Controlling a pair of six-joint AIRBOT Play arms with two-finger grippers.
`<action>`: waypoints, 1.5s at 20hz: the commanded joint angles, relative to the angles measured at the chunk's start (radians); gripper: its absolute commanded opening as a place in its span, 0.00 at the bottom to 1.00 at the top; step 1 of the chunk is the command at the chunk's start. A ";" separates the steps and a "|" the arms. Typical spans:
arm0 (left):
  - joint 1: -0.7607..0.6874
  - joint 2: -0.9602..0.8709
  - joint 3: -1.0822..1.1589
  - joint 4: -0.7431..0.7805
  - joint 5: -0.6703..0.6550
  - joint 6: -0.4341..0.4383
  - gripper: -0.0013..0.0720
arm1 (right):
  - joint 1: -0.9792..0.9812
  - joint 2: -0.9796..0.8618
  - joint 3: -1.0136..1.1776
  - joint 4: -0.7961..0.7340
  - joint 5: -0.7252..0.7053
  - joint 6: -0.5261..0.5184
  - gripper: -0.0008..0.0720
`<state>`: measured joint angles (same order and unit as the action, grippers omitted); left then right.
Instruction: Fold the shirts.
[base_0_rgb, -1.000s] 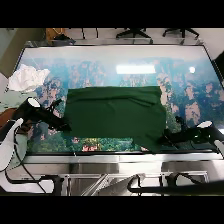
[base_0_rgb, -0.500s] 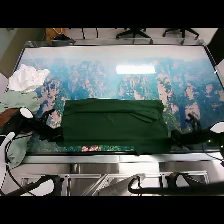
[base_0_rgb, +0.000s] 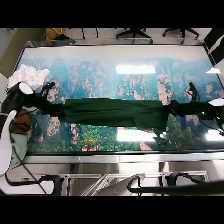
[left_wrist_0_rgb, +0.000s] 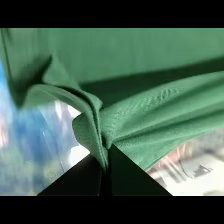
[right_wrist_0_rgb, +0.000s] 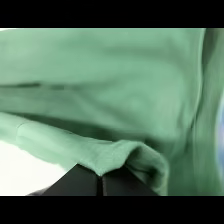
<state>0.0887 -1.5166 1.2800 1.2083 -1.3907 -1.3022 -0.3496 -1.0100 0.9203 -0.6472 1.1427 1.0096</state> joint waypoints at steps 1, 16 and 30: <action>-0.026 -0.178 0.167 -0.006 0.008 -0.010 0.03 | 0.058 -0.205 0.087 0.042 -0.092 -0.100 0.05; -0.016 -0.408 0.548 -0.003 -0.185 -0.076 0.97 | -0.071 -0.276 0.282 -0.122 0.093 -0.045 0.87; 0.023 -0.296 0.577 -0.141 -0.164 -0.092 0.57 | 0.071 -0.428 0.209 -0.073 0.036 -0.087 0.18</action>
<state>0.1249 -1.8454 1.8584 1.1652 -1.5852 -1.4372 -0.3065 -1.4193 1.1297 -0.7399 1.2118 0.9577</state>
